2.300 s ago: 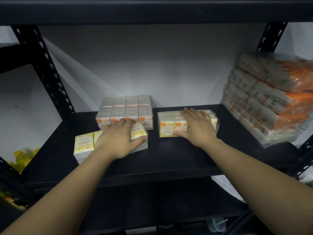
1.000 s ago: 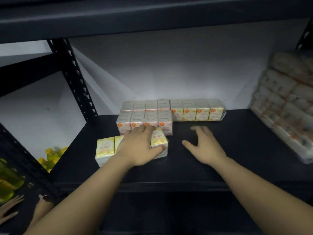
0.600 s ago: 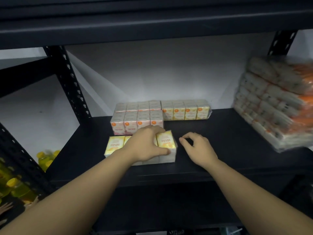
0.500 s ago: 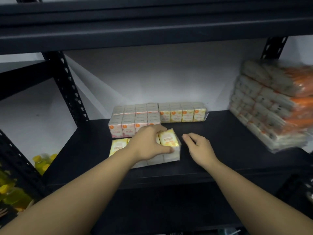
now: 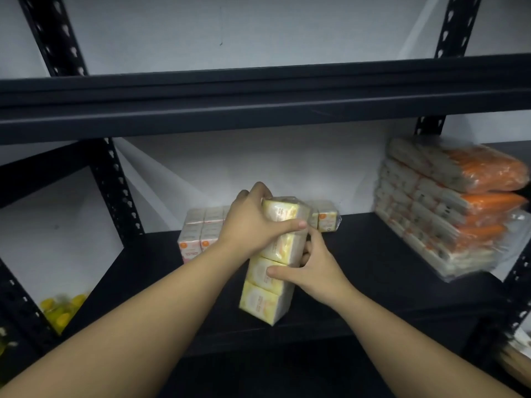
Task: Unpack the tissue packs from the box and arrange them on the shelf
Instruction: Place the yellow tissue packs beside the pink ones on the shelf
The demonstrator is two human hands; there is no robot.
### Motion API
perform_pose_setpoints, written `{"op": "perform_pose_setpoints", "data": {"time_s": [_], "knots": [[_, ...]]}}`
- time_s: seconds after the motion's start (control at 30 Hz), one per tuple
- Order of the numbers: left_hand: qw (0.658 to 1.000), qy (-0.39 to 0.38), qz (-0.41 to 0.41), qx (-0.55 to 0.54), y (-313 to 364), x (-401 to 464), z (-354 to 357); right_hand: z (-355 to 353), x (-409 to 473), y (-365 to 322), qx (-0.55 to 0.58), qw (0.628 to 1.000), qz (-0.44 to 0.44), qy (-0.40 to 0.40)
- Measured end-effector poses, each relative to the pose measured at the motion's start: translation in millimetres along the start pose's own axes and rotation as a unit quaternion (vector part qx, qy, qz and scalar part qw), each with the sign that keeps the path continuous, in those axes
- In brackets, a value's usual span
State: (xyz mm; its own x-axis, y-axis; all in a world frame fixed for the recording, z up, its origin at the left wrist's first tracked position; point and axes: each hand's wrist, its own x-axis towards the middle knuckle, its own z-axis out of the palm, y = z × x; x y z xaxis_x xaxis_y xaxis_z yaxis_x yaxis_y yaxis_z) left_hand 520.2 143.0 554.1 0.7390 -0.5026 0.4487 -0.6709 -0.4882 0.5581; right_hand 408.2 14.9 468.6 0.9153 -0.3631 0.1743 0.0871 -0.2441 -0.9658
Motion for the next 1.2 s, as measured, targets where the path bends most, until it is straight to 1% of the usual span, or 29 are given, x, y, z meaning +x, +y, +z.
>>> {"op": "perform_pose_setpoints", "data": {"time_s": [0.07,0.13,0.2,0.3,0.4,0.47,0.53,0.63,0.7,0.77,0.8,0.87,0.93,1.0,1.1,1.2], "knots": [[1.000,0.009,0.006,0.020,-1,-1,-7,0,3,-2,-0.049,0.999,0.002,0.010],[0.999,0.023,0.021,0.042,-5,-2,-14,-2,5,-4,-0.075,0.997,-0.006,0.001],[0.999,0.020,0.028,0.032,-12,-5,-21,-5,6,-6,-0.090,0.996,-0.022,-0.007],[1.000,-0.008,0.019,-0.009,-27,-12,-32,-10,12,-10,-0.130,0.990,-0.050,-0.004],[0.999,-0.047,0.007,0.008,-47,-20,-36,-21,21,-12,-0.172,0.983,-0.067,-0.013],[0.996,-0.092,-0.015,0.014,-59,-30,-30,-29,25,-9,-0.200,0.976,-0.069,-0.045],[0.989,-0.141,-0.038,0.005,-73,-45,-18,-37,27,-3,-0.264,0.957,-0.069,-0.100],[0.978,-0.201,-0.057,0.014,-91,-67,7,-45,29,9,-0.399,0.899,-0.054,-0.172],[0.979,-0.195,-0.065,0.004,-99,-73,18,-49,31,12,-0.434,0.879,-0.050,-0.190],[0.986,-0.162,-0.048,0.002,-100,-69,22,-53,33,10,-0.444,0.872,-0.053,-0.198],[0.988,-0.154,-0.032,0.008,-98,-65,22,-55,33,7,-0.449,0.870,-0.055,-0.197],[0.986,-0.165,0.004,0.025,-93,-54,19,-63,32,3,-0.450,0.873,-0.046,-0.183],[0.977,-0.203,0.038,0.041,-87,-46,17,-74,29,4,-0.438,0.882,-0.035,-0.171],[0.970,-0.235,0.047,0.045,-82,-41,18,-85,24,9,-0.424,0.892,-0.025,-0.157],[0.970,-0.237,0.053,0.016,-73,-42,23,-102,19,12,-0.438,0.890,-0.023,-0.125],[0.966,-0.249,0.050,-0.046,-65,-45,28,-120,18,13,-0.449,0.890,-0.027,-0.070]]}}
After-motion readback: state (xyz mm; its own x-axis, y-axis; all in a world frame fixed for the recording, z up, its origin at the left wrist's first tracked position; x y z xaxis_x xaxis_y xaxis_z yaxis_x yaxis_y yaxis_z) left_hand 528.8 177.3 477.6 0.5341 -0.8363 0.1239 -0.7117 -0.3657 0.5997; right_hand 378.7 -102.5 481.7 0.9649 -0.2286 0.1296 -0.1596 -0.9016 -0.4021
